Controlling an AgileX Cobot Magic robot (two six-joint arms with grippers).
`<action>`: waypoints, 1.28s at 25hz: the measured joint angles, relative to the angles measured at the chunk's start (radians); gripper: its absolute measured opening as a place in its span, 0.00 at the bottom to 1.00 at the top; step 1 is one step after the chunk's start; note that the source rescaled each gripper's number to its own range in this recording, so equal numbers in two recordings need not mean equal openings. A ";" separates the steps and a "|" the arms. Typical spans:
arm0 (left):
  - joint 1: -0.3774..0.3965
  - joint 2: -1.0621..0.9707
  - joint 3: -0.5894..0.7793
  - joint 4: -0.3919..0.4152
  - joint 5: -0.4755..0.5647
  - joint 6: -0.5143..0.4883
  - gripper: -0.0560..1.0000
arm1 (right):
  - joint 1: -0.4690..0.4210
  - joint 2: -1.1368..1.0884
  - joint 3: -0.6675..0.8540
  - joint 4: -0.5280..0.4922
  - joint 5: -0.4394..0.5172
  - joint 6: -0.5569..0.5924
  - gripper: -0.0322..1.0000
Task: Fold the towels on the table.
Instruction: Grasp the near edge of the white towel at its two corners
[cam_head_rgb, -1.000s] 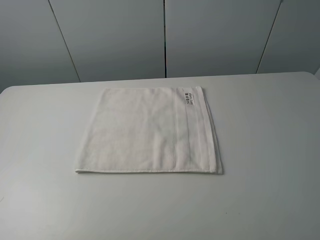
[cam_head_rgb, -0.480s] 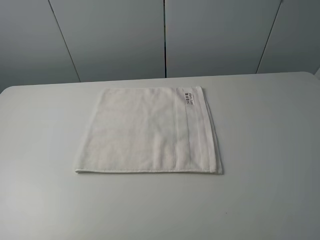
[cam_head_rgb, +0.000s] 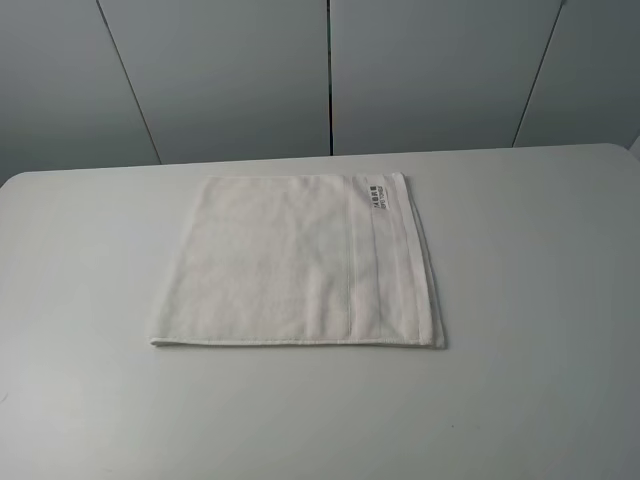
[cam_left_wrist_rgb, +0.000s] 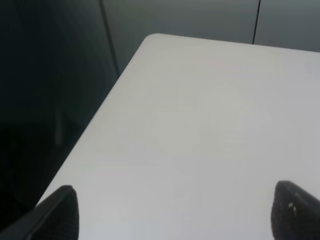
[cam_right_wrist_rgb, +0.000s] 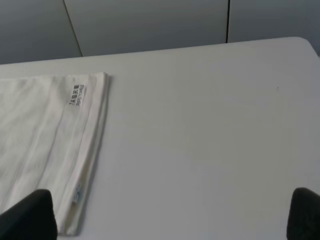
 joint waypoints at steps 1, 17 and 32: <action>0.000 0.000 -0.004 0.007 -0.006 -0.002 0.99 | 0.000 0.006 -0.011 -0.003 0.005 -0.006 1.00; 0.000 0.418 -0.201 0.000 -0.036 0.123 0.99 | -0.002 0.452 -0.106 0.068 -0.012 -0.236 1.00; -0.017 1.115 -0.381 -0.466 -0.032 0.709 0.99 | 0.100 1.060 -0.378 0.273 -0.115 -0.537 1.00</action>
